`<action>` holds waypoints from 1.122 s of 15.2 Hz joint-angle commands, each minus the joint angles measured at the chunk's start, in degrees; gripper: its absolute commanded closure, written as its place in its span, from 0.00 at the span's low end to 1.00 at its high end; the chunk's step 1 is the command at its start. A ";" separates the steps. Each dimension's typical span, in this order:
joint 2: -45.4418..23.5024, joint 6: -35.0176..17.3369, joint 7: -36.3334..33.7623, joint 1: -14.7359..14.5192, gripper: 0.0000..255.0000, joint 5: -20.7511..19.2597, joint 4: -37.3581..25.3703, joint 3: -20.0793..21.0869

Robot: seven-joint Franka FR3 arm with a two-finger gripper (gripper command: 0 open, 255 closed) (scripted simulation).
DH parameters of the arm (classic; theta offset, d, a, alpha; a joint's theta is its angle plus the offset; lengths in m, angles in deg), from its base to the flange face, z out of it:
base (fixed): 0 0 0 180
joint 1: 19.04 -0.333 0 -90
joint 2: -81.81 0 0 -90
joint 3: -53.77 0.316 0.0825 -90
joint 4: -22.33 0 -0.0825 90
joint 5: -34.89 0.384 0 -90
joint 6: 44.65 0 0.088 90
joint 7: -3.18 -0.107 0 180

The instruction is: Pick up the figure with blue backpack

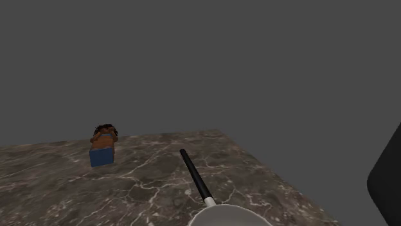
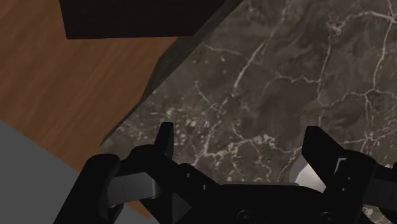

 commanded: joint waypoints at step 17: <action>-22.71 -13.68 -4.01 -6.99 0.00 1.88 -14.96 14.49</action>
